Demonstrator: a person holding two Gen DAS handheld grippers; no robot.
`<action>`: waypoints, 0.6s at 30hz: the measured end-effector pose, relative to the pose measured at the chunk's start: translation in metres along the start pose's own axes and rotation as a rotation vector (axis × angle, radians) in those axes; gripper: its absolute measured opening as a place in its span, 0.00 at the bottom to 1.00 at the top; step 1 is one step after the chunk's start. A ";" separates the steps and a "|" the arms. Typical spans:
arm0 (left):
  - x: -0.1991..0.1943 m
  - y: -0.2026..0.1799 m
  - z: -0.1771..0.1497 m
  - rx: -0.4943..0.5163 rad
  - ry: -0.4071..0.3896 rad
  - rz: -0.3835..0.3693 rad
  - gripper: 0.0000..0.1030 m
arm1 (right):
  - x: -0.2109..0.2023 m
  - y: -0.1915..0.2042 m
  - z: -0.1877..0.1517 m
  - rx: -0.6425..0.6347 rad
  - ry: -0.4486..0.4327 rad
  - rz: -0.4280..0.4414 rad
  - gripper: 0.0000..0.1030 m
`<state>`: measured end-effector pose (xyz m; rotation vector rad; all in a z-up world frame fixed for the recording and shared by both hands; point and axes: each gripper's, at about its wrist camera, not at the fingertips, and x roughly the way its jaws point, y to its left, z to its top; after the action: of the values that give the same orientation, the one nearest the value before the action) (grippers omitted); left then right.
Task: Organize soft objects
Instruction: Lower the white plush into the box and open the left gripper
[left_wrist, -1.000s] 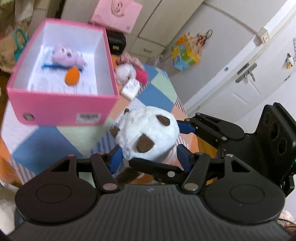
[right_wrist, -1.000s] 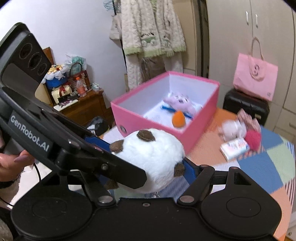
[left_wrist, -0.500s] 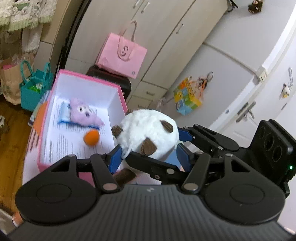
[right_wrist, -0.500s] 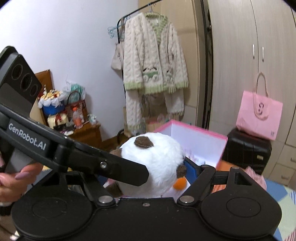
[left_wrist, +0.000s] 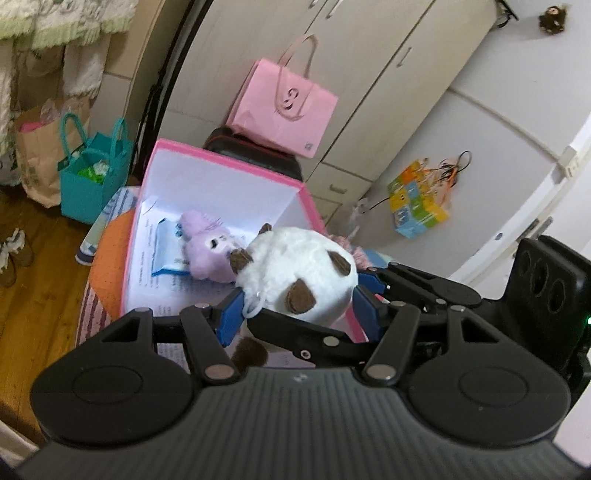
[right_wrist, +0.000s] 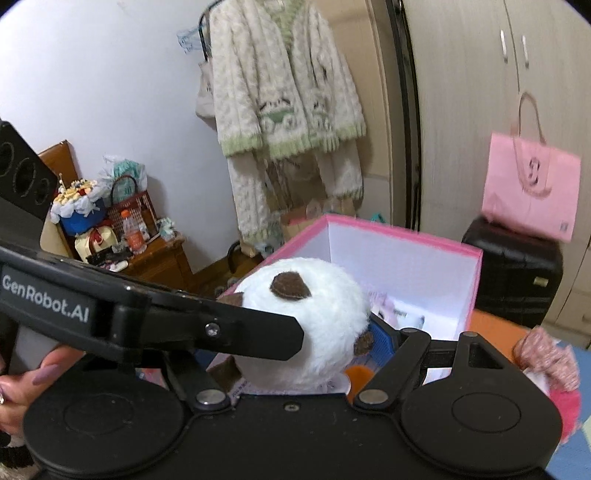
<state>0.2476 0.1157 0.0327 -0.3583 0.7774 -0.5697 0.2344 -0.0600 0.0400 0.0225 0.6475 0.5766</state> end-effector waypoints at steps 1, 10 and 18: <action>0.003 0.004 -0.001 -0.004 0.008 0.003 0.59 | 0.005 -0.002 -0.001 0.009 0.019 0.009 0.80; 0.017 0.021 -0.008 -0.039 0.061 0.054 0.59 | 0.036 -0.007 -0.008 0.038 0.162 0.033 0.80; 0.011 0.005 -0.015 0.076 0.041 0.160 0.64 | 0.027 -0.004 -0.011 -0.017 0.171 -0.034 0.80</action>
<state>0.2440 0.1116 0.0144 -0.2132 0.8138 -0.4563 0.2468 -0.0513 0.0150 -0.0543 0.8073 0.5549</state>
